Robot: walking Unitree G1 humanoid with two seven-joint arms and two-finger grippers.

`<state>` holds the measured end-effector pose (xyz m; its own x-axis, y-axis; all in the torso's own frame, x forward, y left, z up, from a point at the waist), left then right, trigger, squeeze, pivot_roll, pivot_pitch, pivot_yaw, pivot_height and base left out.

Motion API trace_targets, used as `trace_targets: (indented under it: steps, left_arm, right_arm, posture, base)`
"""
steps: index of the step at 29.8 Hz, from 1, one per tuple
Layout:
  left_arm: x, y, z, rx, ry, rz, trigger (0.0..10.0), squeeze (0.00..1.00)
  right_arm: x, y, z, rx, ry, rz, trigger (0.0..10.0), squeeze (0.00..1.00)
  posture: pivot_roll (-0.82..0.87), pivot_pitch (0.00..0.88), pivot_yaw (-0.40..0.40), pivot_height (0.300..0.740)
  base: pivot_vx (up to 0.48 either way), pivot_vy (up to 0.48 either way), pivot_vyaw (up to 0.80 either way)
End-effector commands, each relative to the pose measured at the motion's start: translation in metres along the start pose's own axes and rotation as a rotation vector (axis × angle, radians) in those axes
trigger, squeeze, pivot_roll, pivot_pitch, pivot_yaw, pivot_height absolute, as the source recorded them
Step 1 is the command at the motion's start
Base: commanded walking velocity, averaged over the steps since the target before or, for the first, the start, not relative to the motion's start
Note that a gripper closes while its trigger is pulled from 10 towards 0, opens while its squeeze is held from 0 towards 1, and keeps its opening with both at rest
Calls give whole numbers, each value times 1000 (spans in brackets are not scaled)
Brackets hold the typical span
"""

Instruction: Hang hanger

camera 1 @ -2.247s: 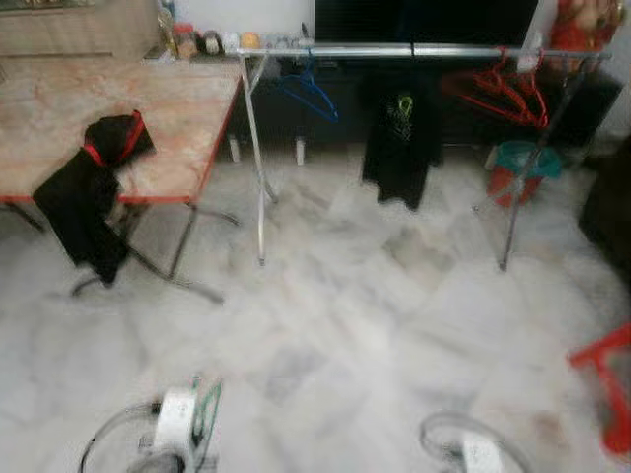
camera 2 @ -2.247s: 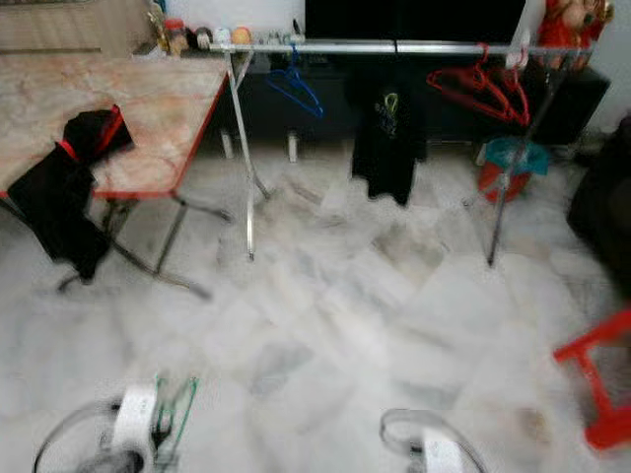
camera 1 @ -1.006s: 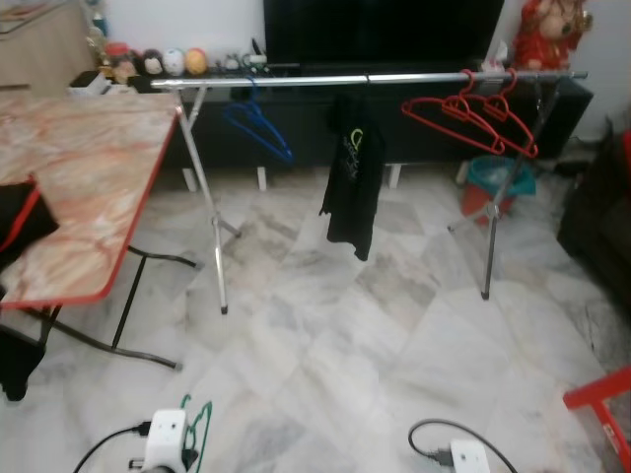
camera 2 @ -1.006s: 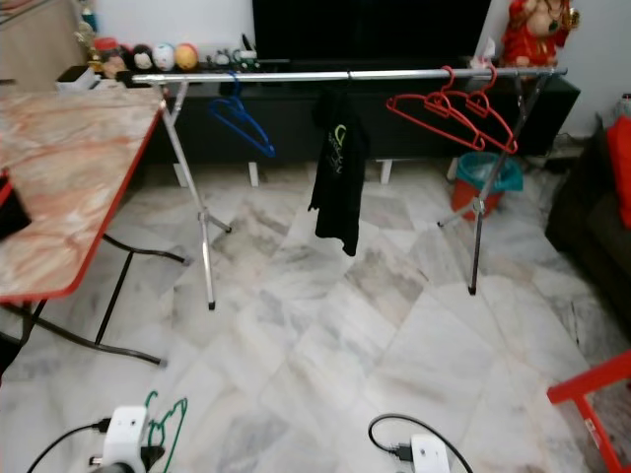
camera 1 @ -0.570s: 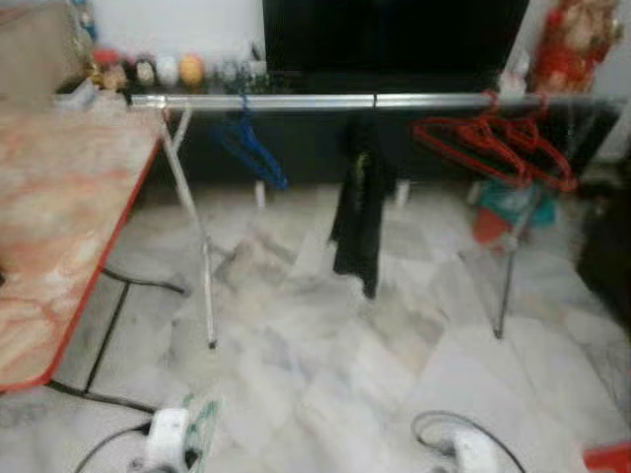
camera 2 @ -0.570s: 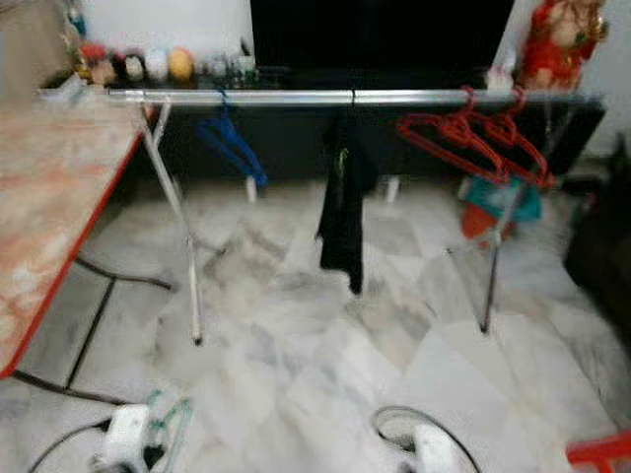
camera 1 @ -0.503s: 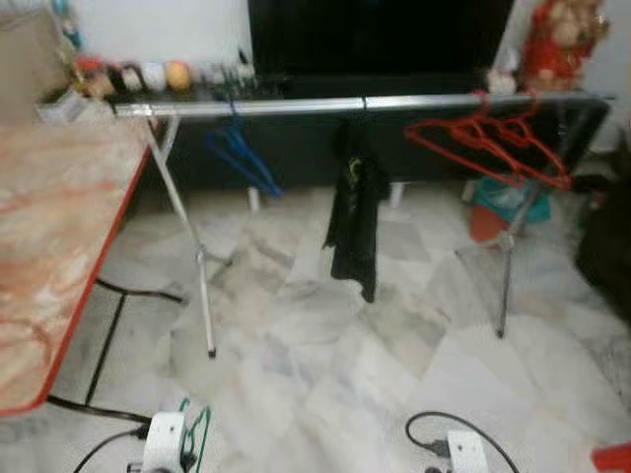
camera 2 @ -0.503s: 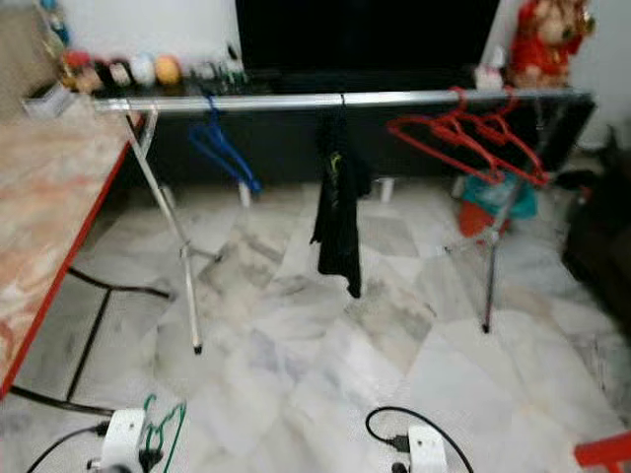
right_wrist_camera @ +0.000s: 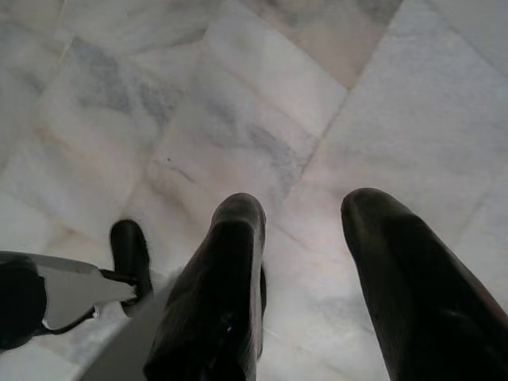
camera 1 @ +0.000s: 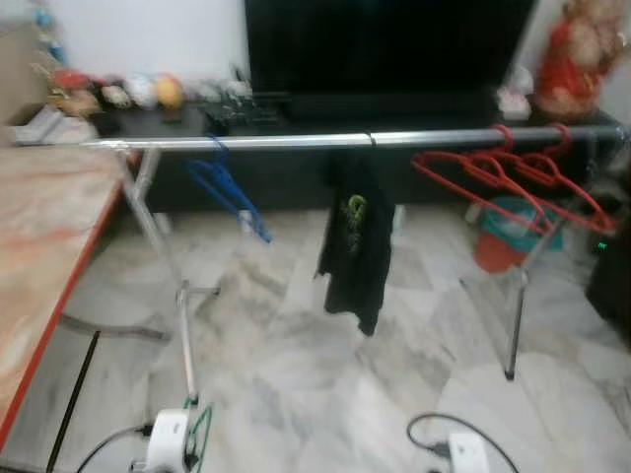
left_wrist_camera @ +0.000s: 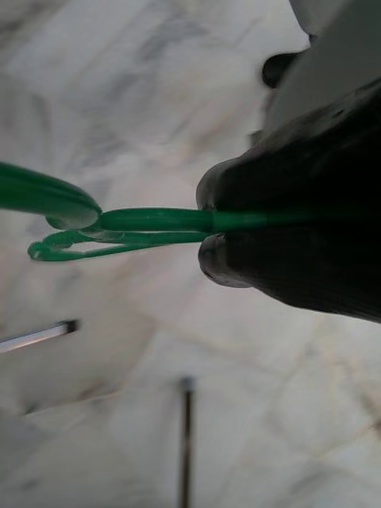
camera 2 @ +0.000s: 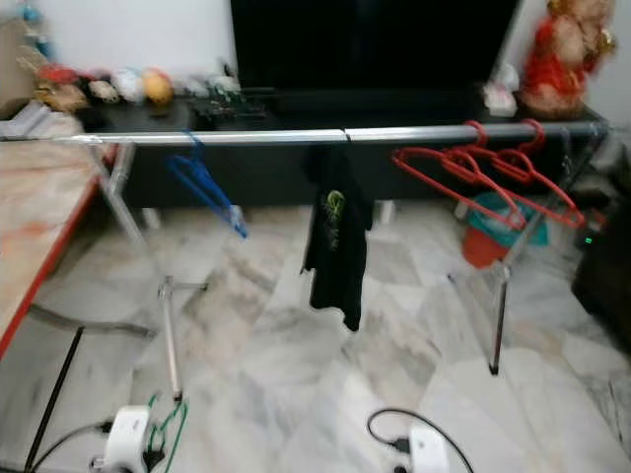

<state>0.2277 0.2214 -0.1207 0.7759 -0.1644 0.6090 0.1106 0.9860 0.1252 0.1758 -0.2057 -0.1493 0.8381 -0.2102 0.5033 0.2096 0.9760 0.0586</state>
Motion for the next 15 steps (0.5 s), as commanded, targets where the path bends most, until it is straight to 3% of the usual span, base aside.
trace_targets:
  steps: [1, 12, 15]
  left_arm:
    - [2, -7, -1, -15, -4, 1, 10000, 0]
    - [2, -4, -1, -9, -4, -9, 10000, 0]
    - [1, -3, -1, -6, 2, -15, 10000, 0]
  right_arm:
    - [-3, -13, 2, -28, 9, 3, 10000, 0]
    - [-5, -13, 2, -26, 13, 9, 10000, 0]
    - [-5, -13, 2, -26, 13, 8, 10000, 0]
  posture:
    - [-99, 0, 6, 740]
    - [-99, 0, 5, 740]
    - [-99, 0, 5, 740]
  base:
    - [480, 0, 0]
    - [476, 0, 0]
    - [197, 0, 0]
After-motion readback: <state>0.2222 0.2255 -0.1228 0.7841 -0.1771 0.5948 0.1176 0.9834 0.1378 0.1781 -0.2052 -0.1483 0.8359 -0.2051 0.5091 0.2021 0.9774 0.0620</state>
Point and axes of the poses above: a point about 5 cm out from each wrist's last joint towards the gripper, its own z axis pointing back from the gripper into the wrist, its own x axis along the axis of the wrist's last joint, y = z × x, the point moved 6 cm from there along -z, pointing out of the wrist towards the gripper, and after that the axes turned 9 degrees about -z, right-handed, at the moved point
